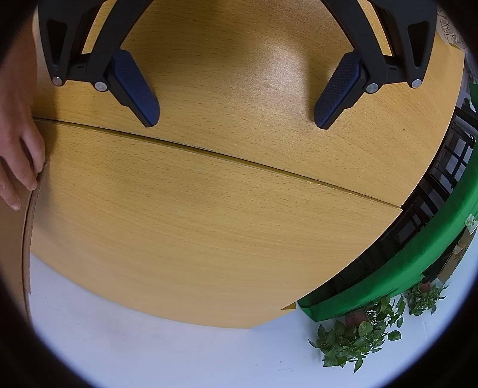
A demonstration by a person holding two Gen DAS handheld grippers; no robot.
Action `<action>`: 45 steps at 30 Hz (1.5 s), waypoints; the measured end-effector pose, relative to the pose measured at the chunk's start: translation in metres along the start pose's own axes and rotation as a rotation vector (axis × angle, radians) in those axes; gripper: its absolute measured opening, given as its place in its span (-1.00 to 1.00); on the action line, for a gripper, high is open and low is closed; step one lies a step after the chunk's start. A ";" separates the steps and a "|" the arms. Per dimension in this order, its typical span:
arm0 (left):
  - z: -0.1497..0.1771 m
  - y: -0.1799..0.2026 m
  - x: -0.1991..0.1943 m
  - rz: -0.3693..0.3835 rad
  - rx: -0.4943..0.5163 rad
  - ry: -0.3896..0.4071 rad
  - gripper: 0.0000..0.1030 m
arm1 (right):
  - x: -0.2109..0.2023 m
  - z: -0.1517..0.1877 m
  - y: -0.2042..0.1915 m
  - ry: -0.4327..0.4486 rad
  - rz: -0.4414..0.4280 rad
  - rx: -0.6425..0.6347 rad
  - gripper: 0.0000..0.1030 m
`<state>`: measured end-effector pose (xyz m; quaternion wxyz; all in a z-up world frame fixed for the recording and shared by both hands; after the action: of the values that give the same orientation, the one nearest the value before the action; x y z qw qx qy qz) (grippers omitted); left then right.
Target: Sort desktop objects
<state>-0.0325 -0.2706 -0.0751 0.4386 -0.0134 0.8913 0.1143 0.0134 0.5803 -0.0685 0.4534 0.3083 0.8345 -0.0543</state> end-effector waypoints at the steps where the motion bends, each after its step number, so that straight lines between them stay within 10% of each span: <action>1: 0.000 0.000 0.000 0.000 0.000 0.000 1.00 | 0.000 0.000 0.000 0.000 0.000 0.000 1.00; 45: 0.000 -0.001 0.001 0.001 0.001 0.000 1.00 | 0.005 -0.004 0.000 -0.001 0.000 -0.001 1.00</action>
<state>-0.0332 -0.2712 -0.0755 0.4385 -0.0127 0.8913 0.1143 0.0085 0.5839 -0.0703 0.4542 0.3081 0.8342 -0.0539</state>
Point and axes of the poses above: each gripper's, at about its wrist camera, not at the fingertips, and x roughly the way its jaws point, y to its right, z to its underside, the point moved 3 cm from there along x, roughly the way its jaws point, and after that the axes turned 14 degrees about z, right-handed, at the moved point
